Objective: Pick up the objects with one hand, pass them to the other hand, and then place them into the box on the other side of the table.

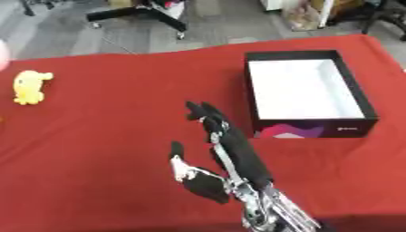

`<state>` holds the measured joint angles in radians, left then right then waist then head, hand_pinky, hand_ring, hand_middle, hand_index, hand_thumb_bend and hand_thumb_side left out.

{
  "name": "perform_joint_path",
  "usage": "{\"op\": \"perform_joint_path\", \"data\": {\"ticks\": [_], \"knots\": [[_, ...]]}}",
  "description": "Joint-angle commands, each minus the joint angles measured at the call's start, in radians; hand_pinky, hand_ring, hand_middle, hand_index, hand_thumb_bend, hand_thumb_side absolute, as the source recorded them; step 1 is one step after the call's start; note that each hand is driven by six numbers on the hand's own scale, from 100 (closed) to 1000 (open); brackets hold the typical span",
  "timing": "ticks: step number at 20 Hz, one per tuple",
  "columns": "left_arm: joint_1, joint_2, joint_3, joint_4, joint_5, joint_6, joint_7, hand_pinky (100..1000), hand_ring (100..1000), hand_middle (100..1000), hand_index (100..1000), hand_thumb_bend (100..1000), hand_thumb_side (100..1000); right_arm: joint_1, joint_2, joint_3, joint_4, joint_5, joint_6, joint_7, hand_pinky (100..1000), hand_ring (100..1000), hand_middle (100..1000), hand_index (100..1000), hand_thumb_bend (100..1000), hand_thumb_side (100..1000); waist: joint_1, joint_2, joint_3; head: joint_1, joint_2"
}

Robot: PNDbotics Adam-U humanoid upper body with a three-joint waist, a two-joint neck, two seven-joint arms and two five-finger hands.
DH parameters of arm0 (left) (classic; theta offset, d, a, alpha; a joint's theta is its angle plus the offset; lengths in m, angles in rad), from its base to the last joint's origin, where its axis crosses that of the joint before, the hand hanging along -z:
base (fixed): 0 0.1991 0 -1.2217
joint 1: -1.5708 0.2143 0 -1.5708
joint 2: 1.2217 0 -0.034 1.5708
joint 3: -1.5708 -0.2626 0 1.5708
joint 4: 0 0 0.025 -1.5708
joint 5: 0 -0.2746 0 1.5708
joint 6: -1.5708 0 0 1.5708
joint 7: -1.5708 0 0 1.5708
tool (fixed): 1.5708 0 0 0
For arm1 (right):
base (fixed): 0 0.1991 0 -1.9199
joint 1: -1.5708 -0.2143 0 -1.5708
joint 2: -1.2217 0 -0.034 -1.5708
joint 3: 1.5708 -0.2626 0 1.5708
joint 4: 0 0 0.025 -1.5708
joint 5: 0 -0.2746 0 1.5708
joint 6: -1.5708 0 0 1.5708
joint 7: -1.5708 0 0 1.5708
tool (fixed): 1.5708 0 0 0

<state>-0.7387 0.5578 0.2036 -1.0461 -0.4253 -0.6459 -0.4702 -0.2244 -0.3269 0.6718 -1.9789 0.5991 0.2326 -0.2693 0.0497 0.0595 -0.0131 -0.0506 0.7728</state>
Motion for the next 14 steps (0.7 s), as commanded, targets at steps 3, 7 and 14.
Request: {"op": "perform_joint_path", "data": {"ticks": [3,7,14], "knots": [[0.014,-0.080,-0.023,-0.144,0.179,-0.109,-0.305,594,382,295,391,100,302,-0.053,-0.044,-0.006,-0.021,0.026,-0.003,-0.005,585,1000,788,1000,100,513,-0.005,-0.004,0.007,-0.043,-0.003],[0.033,-0.162,-0.045,-0.229,0.304,-0.048,-0.417,584,378,291,388,100,320,-0.116,-0.095,0.010,-0.021,0.003,-0.025,-0.009,589,1000,787,1000,100,474,-0.008,-0.002,0.016,-0.075,-0.003],[0.044,-0.229,-0.118,-0.243,0.363,0.001,-0.437,574,375,287,386,100,327,-0.216,-0.188,0.034,-0.021,-0.087,-0.070,0.000,594,1000,785,1000,100,439,-0.003,0.011,0.037,-0.128,-0.003]]}}
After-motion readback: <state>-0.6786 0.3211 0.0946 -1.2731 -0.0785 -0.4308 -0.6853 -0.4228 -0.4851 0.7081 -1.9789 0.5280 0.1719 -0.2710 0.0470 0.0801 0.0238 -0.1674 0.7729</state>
